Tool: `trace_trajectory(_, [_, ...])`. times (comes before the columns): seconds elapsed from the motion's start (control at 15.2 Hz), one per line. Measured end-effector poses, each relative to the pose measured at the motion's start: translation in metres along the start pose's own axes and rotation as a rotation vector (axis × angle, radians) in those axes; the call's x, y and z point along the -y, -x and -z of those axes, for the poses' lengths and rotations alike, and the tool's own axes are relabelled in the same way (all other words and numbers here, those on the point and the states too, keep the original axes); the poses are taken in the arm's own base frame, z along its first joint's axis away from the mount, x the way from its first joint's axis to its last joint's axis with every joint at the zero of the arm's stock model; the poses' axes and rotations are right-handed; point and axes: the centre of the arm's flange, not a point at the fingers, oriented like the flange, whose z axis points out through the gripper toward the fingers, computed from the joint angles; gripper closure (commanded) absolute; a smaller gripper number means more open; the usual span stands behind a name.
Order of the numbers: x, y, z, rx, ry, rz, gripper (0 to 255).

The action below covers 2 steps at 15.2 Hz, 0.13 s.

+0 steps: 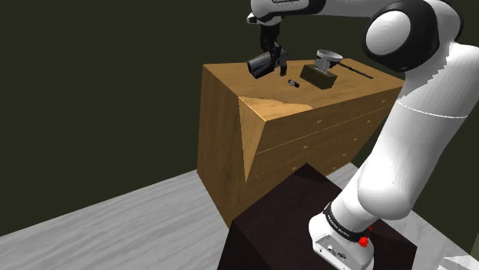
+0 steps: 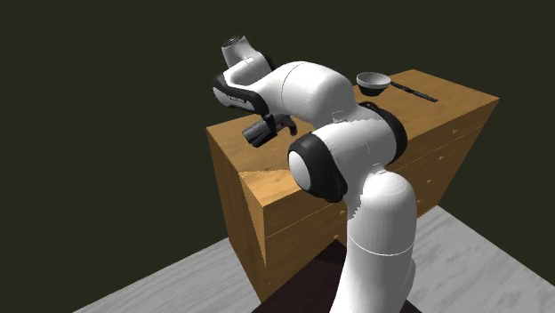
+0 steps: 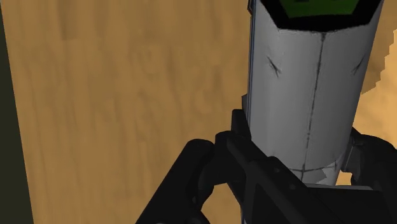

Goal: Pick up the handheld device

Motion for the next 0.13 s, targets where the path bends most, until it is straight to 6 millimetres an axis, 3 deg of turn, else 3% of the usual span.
trace_trajectory(0.13, [-0.0008,0.0023,0.0083,0.000,0.000,0.000,255])
